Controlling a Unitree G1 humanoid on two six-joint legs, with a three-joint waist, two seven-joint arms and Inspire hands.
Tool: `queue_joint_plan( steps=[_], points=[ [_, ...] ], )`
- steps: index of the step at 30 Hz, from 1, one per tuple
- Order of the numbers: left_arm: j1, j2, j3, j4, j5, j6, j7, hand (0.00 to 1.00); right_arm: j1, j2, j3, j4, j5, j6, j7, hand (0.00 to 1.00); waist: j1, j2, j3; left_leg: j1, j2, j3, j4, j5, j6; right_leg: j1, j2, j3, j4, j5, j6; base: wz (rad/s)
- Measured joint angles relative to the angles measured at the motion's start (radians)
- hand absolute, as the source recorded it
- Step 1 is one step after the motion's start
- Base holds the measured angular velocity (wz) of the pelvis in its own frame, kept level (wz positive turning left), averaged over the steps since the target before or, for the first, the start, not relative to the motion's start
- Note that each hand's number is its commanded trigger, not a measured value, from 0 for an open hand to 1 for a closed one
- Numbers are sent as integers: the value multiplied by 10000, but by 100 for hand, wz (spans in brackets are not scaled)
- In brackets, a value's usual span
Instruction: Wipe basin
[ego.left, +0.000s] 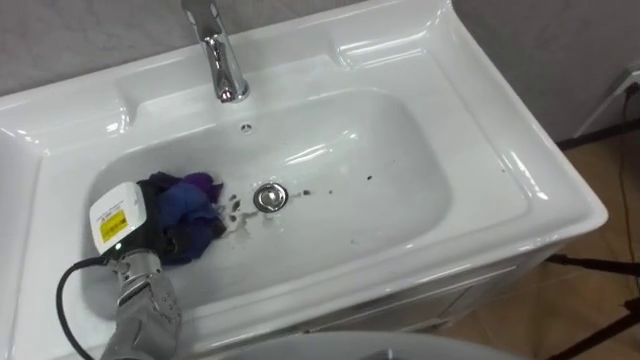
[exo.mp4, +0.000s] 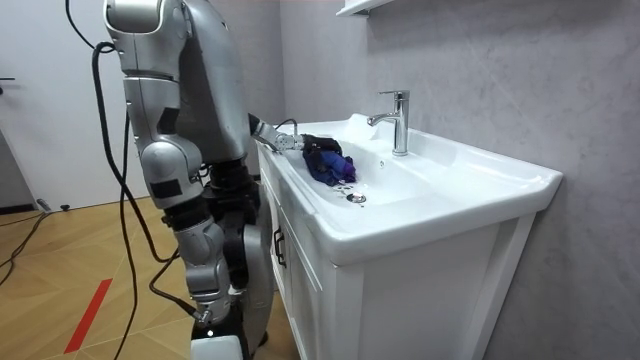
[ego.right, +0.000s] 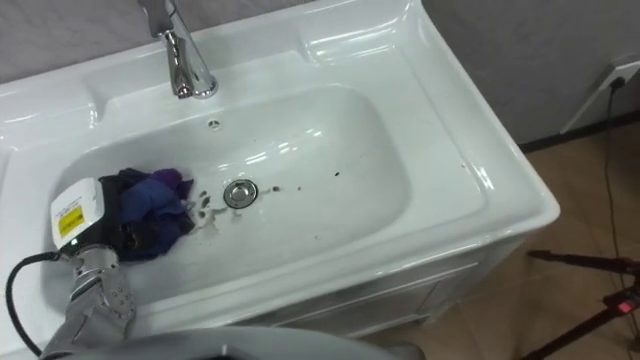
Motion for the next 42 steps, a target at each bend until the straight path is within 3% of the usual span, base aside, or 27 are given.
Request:
queue_joint_plan(
  steps=[7,10,12,16,22,32,38,42],
  points=[
    [-491,1,-186,-61,1362,567,-1109,100,-47,19,1,10,-944,269,90,0,-18,-31,56,-48,-1,14,7,-1,-1,-42,-11,14,-31,-14,10,2],
    [-759,24,-444,-293,1379,987,-1601,100,-76,12,165,7,-1033,272,103,0,-62,-29,96,-200,-20,-10,32,-1,0,-187,-31,0,12,-17,44,6],
    [-895,66,-587,-535,1375,1248,-2015,100,-92,23,231,-2,-1153,275,114,0,-104,-15,191,-240,-31,-14,40,0,2,-215,-40,-14,3,-1,60,5],
    [-1034,341,-708,-917,1368,1490,-2985,100,-99,71,210,-89,-1298,427,122,0,-292,18,221,-453,-43,-82,188,2,4,-350,-81,-164,10,17,52,7],
    [-1466,316,-821,-752,1363,1942,-3922,100,-185,71,177,5,-1655,614,102,0,-330,77,229,-449,-36,-37,192,2,3,-331,-70,-166,3,4,31,0],
    [-1821,305,-795,-1,1349,2052,-4044,100,309,50,-26,-400,-2160,831,109,0,-394,159,223,-229,-6,205,184,3,2,-286,-52,40,103,-14,13,-7],
    [-1852,322,-570,507,922,2040,-3851,100,613,79,-97,-434,-2221,877,99,0,-553,94,196,23,19,367,175,3,2,-141,-19,303,221,-58,14,-10],
    [-1851,313,-430,680,508,1936,-3420,100,638,234,-106,-429,-2164,1076,41,0,-550,-76,169,134,36,453,169,3,2,-175,-9,344,352,-76,15,-2]
  ],
)
